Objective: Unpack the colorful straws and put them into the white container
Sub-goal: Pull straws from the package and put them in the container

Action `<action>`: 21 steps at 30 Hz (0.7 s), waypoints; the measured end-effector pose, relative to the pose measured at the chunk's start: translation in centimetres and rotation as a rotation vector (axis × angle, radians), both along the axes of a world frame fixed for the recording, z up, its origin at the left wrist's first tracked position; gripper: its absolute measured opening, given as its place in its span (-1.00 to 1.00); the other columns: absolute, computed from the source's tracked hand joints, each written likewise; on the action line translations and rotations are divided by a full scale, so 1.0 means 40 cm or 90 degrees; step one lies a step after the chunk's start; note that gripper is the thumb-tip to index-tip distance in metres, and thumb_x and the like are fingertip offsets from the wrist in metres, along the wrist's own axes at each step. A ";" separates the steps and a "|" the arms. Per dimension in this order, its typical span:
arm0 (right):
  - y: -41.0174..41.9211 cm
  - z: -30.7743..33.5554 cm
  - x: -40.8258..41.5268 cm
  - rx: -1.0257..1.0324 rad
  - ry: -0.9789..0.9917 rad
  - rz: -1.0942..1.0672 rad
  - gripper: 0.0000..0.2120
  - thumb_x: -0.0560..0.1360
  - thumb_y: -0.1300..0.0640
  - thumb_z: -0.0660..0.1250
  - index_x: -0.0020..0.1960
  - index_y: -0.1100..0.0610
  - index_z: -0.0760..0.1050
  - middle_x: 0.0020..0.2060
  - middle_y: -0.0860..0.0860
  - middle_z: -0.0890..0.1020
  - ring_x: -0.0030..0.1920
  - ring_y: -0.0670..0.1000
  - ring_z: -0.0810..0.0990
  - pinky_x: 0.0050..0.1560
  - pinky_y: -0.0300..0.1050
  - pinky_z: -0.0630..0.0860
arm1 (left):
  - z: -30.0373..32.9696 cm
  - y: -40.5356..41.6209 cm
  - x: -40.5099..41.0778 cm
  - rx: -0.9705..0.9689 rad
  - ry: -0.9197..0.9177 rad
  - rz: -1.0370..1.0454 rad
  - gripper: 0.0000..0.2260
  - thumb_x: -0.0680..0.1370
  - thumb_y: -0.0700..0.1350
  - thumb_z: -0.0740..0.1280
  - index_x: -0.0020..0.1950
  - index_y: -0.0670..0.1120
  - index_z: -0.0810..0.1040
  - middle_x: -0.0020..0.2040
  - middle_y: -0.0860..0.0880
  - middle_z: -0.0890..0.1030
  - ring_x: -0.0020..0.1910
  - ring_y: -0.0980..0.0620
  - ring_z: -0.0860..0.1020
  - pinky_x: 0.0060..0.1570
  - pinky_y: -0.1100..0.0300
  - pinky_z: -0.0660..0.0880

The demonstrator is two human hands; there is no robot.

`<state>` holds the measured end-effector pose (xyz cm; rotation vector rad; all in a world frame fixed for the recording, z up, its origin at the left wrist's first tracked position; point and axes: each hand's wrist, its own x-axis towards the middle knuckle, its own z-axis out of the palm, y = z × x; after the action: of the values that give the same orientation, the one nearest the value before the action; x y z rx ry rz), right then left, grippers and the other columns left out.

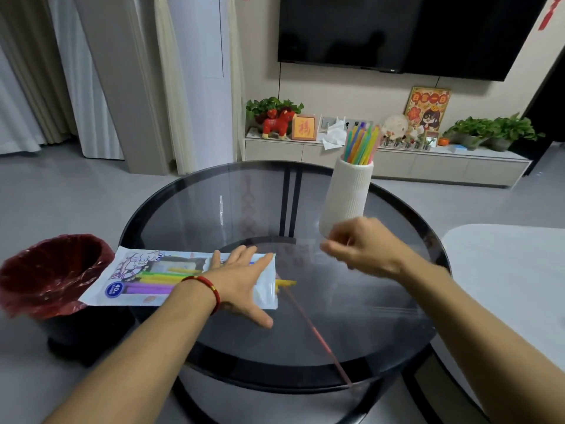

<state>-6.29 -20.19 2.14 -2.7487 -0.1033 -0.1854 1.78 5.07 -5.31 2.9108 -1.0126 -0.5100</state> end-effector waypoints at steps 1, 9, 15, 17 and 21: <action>0.024 -0.052 -0.024 -0.054 0.083 0.016 -0.62 0.59 -0.17 0.34 -0.17 0.12 0.63 -0.26 0.05 0.70 -0.23 0.07 0.67 -0.12 0.17 0.67 | -0.007 0.006 0.004 0.021 0.003 -0.006 0.22 0.20 0.45 0.44 0.58 0.15 -0.31 0.62 -0.01 -0.15 0.58 -0.03 -0.26 0.46 -0.36 -0.26; 0.124 -0.198 -0.068 -0.158 0.119 0.031 -0.76 0.47 -0.18 0.33 -0.07 -0.01 0.56 0.01 -0.02 0.64 0.03 0.17 0.65 -0.07 -0.01 0.51 | -0.011 0.000 0.016 -0.014 -0.023 -0.007 0.27 0.15 0.45 0.44 0.57 0.13 -0.33 0.58 0.00 0.08 0.59 -0.05 -0.07 0.43 -0.43 -0.23; 0.098 -0.180 -0.076 -0.312 -0.036 0.041 -0.80 0.70 -0.05 0.14 0.09 0.04 0.45 -0.02 0.03 0.62 -0.10 0.24 0.64 -0.25 0.03 0.45 | -0.006 -0.006 -0.019 -0.055 -0.107 -0.048 0.15 0.18 0.42 0.39 0.59 0.04 -0.09 0.45 0.07 0.21 0.47 -0.02 0.22 0.45 -0.42 -0.07; 0.089 -0.164 -0.080 -0.274 -0.059 0.058 -0.79 0.69 -0.11 0.20 0.12 -0.03 0.53 0.01 -0.01 0.56 -0.11 0.17 0.62 -0.23 0.02 0.51 | -0.007 -0.004 -0.036 -0.081 -0.129 -0.067 0.11 0.21 0.40 0.39 0.59 0.04 -0.06 0.43 0.09 0.23 0.44 0.00 0.25 0.45 -0.41 -0.02; 0.119 -0.183 -0.081 -0.126 -0.058 0.066 -0.78 0.66 -0.04 0.31 0.18 0.07 0.60 0.06 0.05 0.52 -0.09 0.21 0.61 -0.11 0.13 0.57 | -0.017 -0.016 -0.073 -0.125 -0.172 -0.099 0.06 0.25 0.39 0.37 0.60 0.06 -0.05 0.43 0.11 0.26 0.41 0.01 0.28 0.47 -0.33 0.04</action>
<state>-9.55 -15.43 -5.19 -2.9213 -0.3026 -0.2865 -1.16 4.43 -5.98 2.7887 -1.2462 -0.0139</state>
